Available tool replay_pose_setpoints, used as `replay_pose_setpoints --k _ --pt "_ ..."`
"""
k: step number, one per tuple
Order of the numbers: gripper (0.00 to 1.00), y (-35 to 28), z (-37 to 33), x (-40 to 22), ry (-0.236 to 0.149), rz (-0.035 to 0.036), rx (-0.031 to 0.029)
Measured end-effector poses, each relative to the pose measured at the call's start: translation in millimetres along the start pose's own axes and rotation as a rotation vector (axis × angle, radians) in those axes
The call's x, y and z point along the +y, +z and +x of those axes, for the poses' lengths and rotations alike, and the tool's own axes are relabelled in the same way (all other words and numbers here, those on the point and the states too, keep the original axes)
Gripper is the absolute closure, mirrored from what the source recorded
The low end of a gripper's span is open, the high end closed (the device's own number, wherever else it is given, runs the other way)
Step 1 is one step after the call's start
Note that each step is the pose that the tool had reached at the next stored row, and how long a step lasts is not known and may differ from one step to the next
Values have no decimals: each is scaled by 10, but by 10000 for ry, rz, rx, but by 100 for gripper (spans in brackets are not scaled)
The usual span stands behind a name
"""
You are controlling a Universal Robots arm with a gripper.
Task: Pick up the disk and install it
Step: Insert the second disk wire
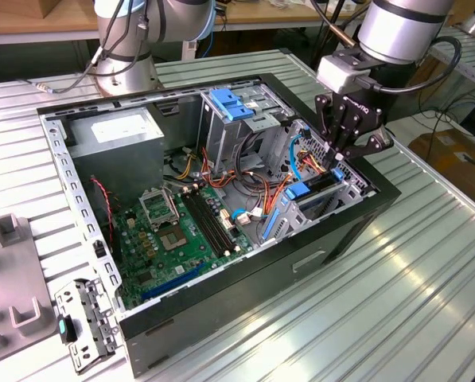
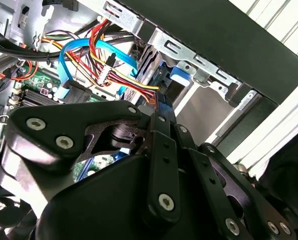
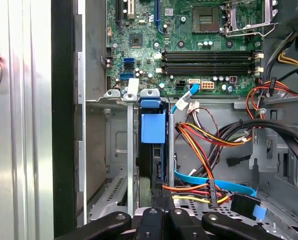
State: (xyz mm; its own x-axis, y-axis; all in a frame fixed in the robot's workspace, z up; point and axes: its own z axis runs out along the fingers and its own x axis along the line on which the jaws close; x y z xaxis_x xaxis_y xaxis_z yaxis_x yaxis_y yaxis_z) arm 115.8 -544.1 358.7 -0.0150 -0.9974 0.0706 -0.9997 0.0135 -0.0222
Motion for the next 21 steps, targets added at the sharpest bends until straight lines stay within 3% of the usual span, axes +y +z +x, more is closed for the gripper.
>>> replay_pose_setpoints --k 14,18,19,21 --pt "89 -6 1 1 0 0 1" --pt "89 -8 2 72 1 0 2" --pt "89 -18 3 73 0 0 4" --pt "89 -105 1 72 -1 0 13"
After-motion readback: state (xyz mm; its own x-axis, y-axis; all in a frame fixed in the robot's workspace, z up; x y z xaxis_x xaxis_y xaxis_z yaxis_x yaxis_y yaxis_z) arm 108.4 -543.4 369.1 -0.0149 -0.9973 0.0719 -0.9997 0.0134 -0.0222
